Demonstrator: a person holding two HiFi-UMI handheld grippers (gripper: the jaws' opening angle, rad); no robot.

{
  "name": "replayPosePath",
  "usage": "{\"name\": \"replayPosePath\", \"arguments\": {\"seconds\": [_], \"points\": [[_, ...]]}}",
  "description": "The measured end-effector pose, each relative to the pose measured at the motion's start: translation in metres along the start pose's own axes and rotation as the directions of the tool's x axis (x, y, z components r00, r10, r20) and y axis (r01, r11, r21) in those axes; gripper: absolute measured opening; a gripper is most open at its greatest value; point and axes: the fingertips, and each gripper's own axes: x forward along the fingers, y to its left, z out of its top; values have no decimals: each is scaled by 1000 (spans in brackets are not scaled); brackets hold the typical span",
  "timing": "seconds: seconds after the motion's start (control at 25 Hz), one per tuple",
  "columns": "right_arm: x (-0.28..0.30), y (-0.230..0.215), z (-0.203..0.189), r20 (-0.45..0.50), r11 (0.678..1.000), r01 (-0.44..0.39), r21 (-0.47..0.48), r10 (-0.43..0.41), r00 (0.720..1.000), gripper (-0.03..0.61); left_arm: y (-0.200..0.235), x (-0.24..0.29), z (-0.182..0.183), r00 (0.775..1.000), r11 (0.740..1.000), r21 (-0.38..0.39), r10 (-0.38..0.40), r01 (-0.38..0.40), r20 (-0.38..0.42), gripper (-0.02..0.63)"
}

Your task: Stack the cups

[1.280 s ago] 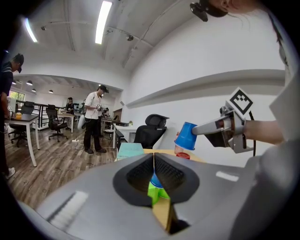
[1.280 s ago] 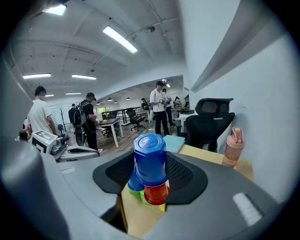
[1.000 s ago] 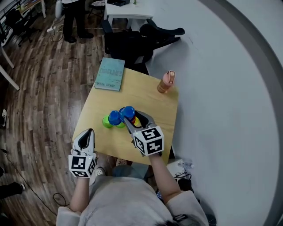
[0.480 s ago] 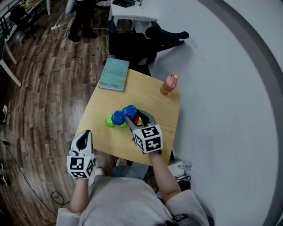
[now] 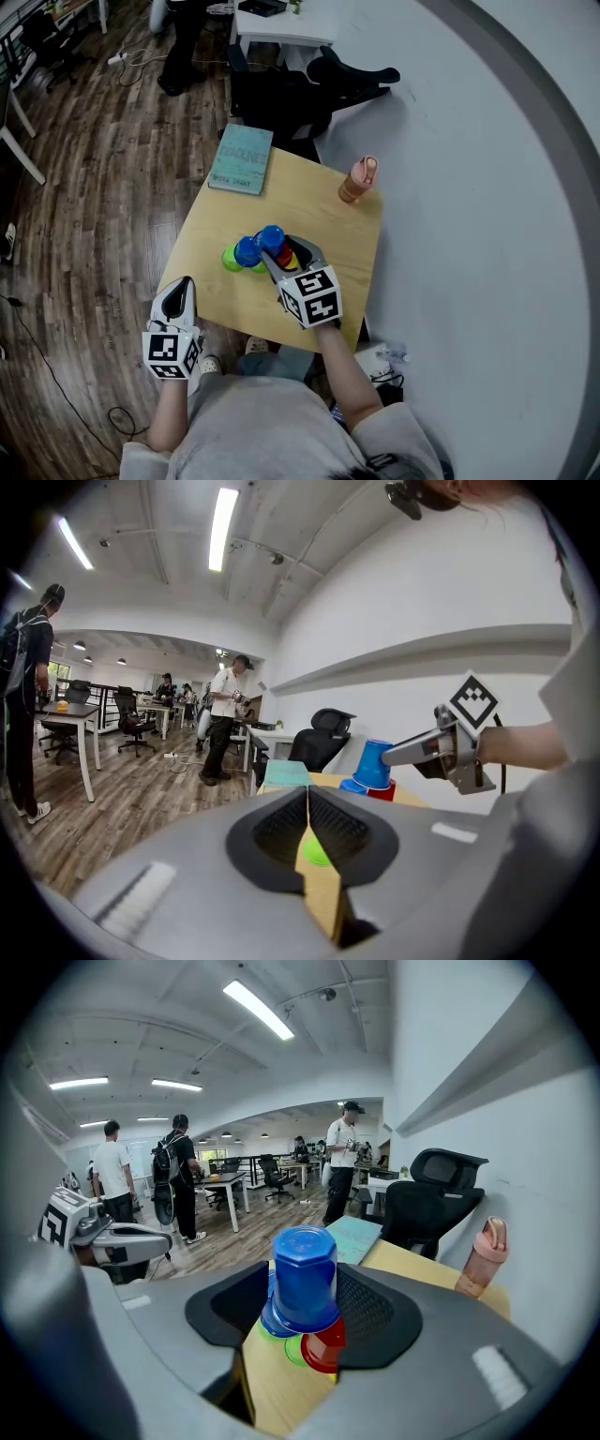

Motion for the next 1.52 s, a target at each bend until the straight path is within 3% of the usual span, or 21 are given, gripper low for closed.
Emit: {"name": "replayPosePath", "arguments": {"seconds": [0.28, 0.64, 0.68, 0.96, 1.16, 1.52], "points": [[-7, 6, 5, 29, 1000, -4, -8, 4, 1000, 207, -1, -4, 2, 1000, 1000, 3, -5, 5, 6, 60], [-48, 5, 16, 147, 996, 57, 67, -66, 987, 202, -6, -4, 19, 998, 999, 27, -36, 35, 45, 60], [-54, 7, 17, 161, 995, 66, 71, -76, 984, 178, -7, -4, 22, 998, 999, 33, -42, 41, 50, 60], [-97, 21, 27, 286, 984, 159, 85, -177, 942, 15, -8, -12, 50, 991, 994, 61, -95, 89, 99, 60], [-123, 37, 32, 350, 977, 197, 79, -212, 912, 3, -12, -25, 67, 983, 990, 63, -136, 129, 126, 60], [-162, 62, 31, 412, 959, 259, 116, -284, 866, 3, -26, -56, 95, 962, 972, 146, -209, 185, 177, 60]]}}
